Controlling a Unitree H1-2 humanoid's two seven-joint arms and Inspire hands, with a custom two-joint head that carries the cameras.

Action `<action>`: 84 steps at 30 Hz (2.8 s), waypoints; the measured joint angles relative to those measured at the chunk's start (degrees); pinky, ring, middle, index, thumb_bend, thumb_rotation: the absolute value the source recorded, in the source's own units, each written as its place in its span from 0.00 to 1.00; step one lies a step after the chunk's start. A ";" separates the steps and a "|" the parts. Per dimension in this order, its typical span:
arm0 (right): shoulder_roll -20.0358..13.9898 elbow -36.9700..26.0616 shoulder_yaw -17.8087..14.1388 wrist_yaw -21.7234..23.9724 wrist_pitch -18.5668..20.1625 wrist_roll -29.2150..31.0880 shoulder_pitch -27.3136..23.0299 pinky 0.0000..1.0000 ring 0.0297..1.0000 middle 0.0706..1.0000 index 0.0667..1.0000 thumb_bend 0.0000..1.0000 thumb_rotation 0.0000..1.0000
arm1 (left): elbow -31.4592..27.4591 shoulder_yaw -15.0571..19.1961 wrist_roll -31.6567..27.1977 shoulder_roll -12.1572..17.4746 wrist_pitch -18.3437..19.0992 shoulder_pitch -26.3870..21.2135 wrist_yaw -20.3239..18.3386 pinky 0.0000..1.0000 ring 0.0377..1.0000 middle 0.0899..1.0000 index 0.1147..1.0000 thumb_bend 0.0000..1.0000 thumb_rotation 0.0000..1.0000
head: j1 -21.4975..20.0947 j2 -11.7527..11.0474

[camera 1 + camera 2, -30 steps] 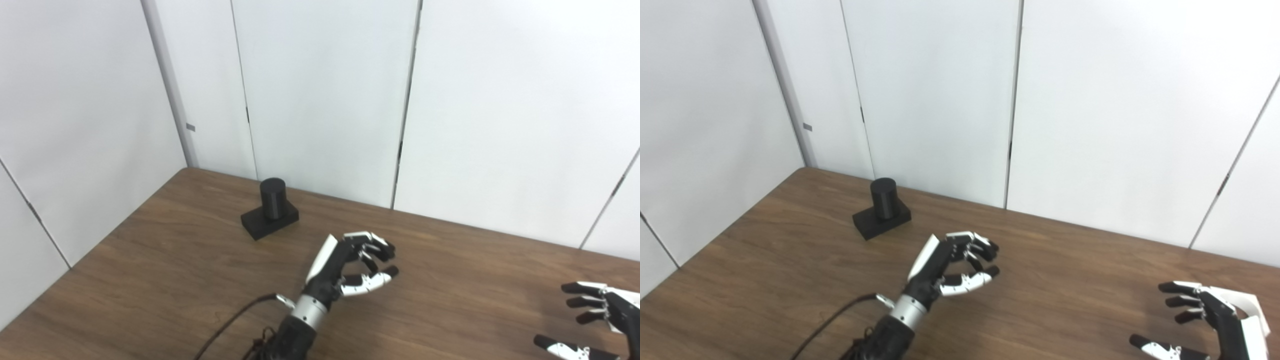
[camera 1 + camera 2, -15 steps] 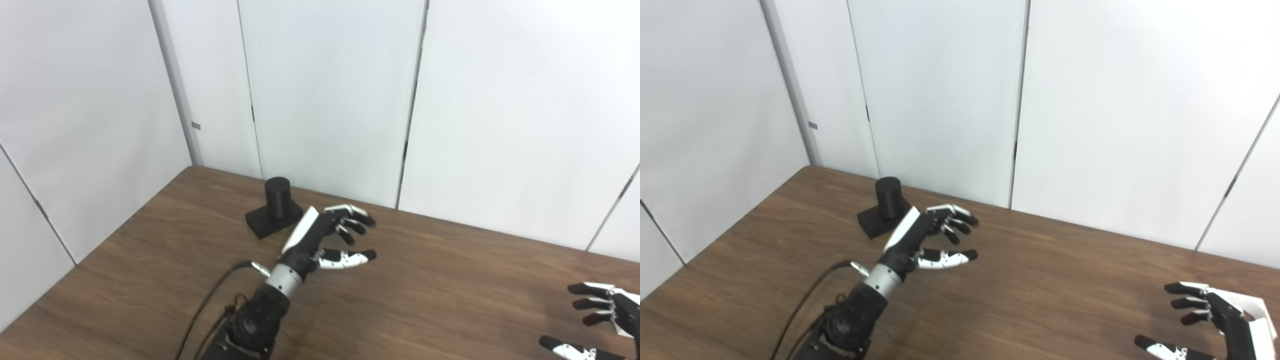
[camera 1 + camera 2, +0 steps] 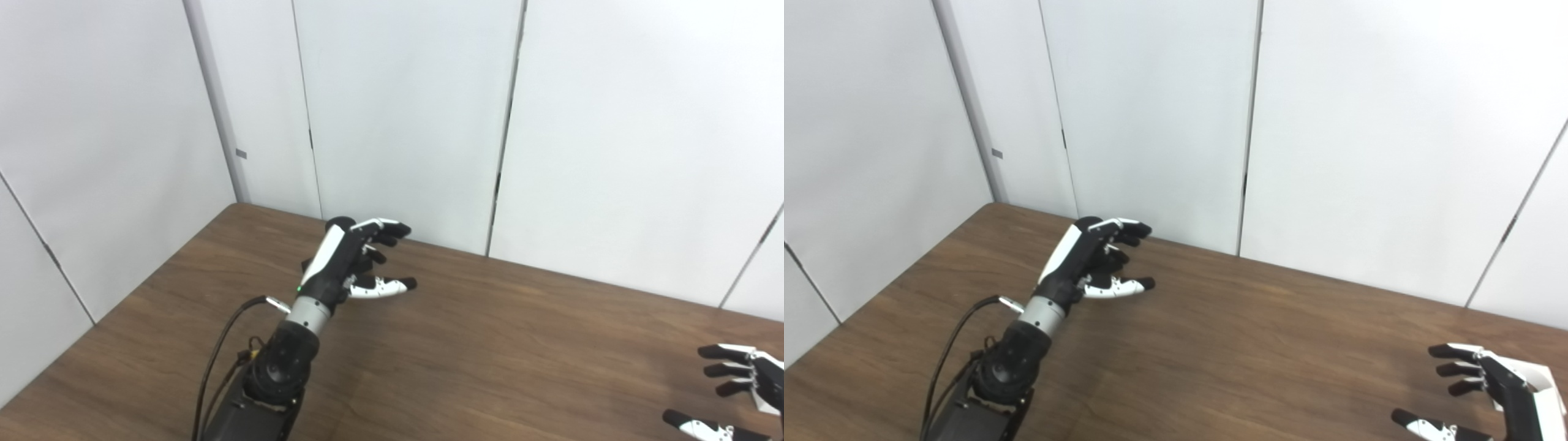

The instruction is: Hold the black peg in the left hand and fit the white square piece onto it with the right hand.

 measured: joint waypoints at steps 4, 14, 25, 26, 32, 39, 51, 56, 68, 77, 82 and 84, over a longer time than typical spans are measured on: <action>0.02 -0.19 0.01 0.06 0.20 0.01 0.00 0.45 0.57 0.62 0.56 0.53 0.00 | -0.13 0.62 1.08 0.98 0.05 -1.19 0.68 0.61 0.71 0.72 0.66 0.80 0.02 | 0.09 0.00; 0.01 -0.66 -0.05 0.13 0.27 0.01 0.01 0.44 0.56 0.62 0.56 0.54 0.00 | 0.87 2.15 6.11 4.63 1.48 -3.18 3.92 0.66 0.80 0.80 0.69 0.83 0.10 | 0.18 -0.09; 0.01 -1.80 -0.10 0.19 0.97 -0.02 0.02 0.45 0.56 0.62 0.57 0.53 0.00 | 4.44 2.23 10.99 8.31 1.78 -4.94 6.03 0.81 0.90 0.89 0.72 0.87 0.19 | 0.35 -0.18; 0.02 -1.80 -0.10 0.19 0.98 -0.02 0.04 0.45 0.56 0.63 0.57 0.53 0.00 | 4.93 2.19 11.52 8.58 1.96 -4.96 6.17 0.82 0.92 0.91 0.73 0.89 0.21 | 0.35 -0.18; 0.05 -1.92 -0.11 0.23 1.57 -0.03 0.07 0.44 0.56 0.63 0.57 0.53 0.00 | 7.67 1.30 15.83 9.74 6.15 -5.51 6.34 0.84 1.00 0.99 0.78 1.00 0.34 | 0.26 0.00; 0.04 -2.35 -0.11 0.45 2.47 -0.02 0.14 0.44 0.56 0.62 0.45 0.50 0.11 | 12.71 -0.73 20.19 10.83 7.99 -7.66 8.40 0.98 1.00 1.00 0.79 1.00 0.40 | 0.18 0.00; 0.11 -3.54 -0.13 0.90 2.55 -0.01 0.32 0.43 0.55 0.61 0.45 0.50 0.11 | 17.41 -6.49 25.56 11.94 16.64 -9.45 6.57 0.94 1.00 1.00 0.81 1.00 0.60 | 0.09 0.35; 0.37 -4.03 -0.13 1.15 2.99 -0.01 0.37 0.44 0.55 0.61 0.45 0.50 0.11 | 19.61 -8.33 26.13 12.72 18.06 -10.87 4.42 0.95 1.00 1.00 0.79 1.00 0.62 | -0.26 0.53; 0.87 -6.54 -0.12 1.34 4.97 -0.18 0.92 0.43 0.55 0.61 0.45 0.50 0.11 | 26.63 -13.77 28.05 13.76 20.46 -12.15 1.92 1.00 1.00 1.00 0.84 1.00 0.67 | -1.23 0.97; 0.95 -7.15 -0.12 1.56 5.21 -0.14 1.05 0.42 0.54 0.61 0.45 0.50 0.11 | 27.27 -15.32 28.47 14.20 22.19 -12.64 0.30 1.00 1.00 1.00 0.84 1.00 0.62 | -1.32 1.32; 0.98 -7.94 -0.12 1.85 5.43 -0.20 1.08 0.43 0.55 0.61 0.45 0.50 0.11 | 27.48 -15.70 28.43 14.21 22.10 -12.64 0.31 1.00 1.00 1.00 0.84 1.00 0.56 | -1.49 1.32; 0.98 -8.03 -0.12 1.89 5.61 -0.30 1.09 0.43 0.55 0.60 0.45 0.50 0.11 | 27.71 -15.97 28.45 14.21 22.08 -12.64 0.32 1.00 1.00 1.00 0.83 1.00 0.57 | -1.58 1.41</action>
